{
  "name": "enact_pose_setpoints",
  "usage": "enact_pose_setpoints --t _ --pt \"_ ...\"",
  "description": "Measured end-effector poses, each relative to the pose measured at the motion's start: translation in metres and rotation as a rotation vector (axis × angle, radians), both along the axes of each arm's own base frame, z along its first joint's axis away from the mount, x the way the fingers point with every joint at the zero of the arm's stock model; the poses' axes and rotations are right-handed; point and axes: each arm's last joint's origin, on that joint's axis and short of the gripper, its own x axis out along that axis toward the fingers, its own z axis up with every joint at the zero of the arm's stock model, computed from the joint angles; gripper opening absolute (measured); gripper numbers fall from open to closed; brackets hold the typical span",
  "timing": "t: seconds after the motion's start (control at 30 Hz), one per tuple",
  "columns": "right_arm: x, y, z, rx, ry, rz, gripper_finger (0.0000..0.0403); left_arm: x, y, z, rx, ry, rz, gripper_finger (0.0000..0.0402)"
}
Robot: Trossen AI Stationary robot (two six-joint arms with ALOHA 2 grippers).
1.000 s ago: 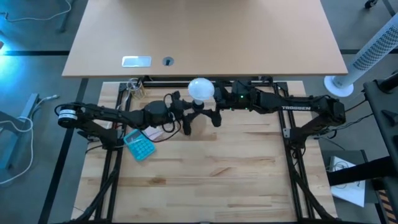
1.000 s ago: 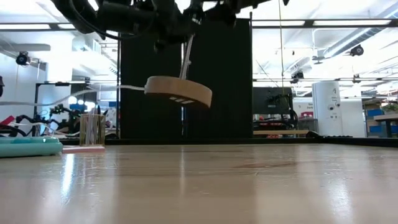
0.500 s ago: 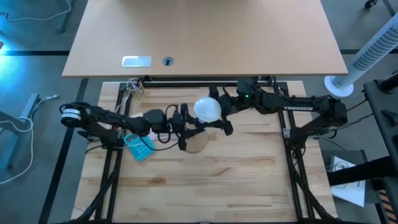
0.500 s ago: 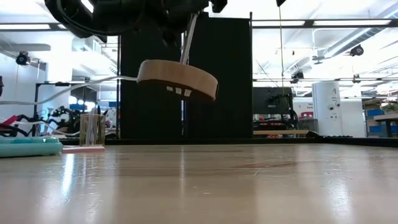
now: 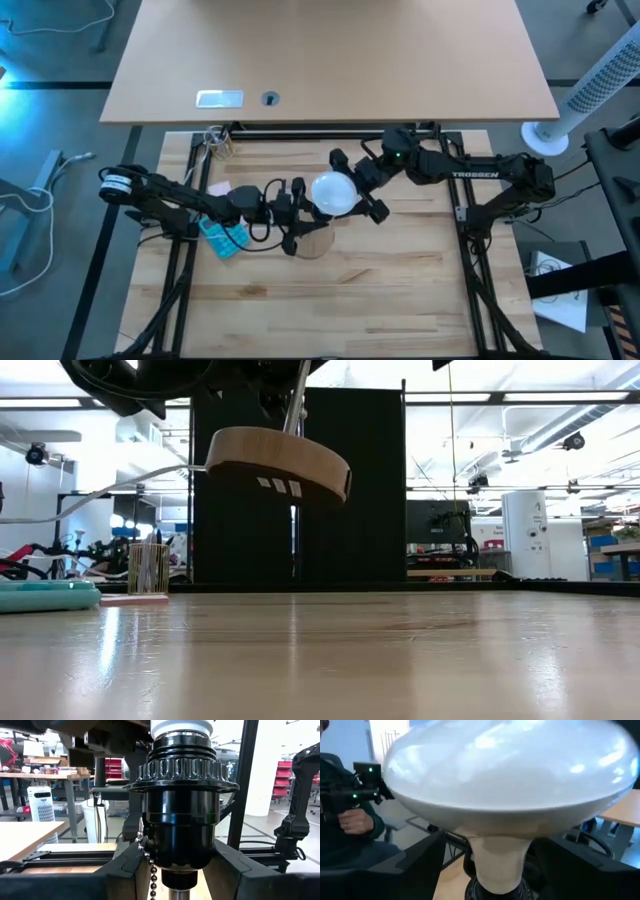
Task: Screw lightbulb
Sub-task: Insert the lightbulb into the lamp
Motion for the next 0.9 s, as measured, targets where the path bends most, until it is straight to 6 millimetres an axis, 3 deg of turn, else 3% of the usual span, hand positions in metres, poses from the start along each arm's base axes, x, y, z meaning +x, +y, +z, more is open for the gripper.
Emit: enact_pose_setpoints --t 0.2,0.63,0.77,0.9 --pt "0.0 0.0 0.001 -0.003 -0.015 0.001 0.0264 0.0 0.0 0.0 0.001 -0.005 -0.001 0.0137" --pt "0.002 -0.002 0.0 0.009 -0.008 -0.089 0.0164 0.0 0.002 0.0 -0.026 -0.003 0.076 0.0137" --pt "0.004 -0.005 -0.001 0.018 0.004 -0.183 0.014 -0.002 0.007 0.001 -0.037 0.007 0.171 0.0137" --pt "0.005 -0.009 -0.005 0.03 0.051 -0.346 0.0144 -0.004 0.015 0.001 -0.048 0.038 0.291 0.0137"
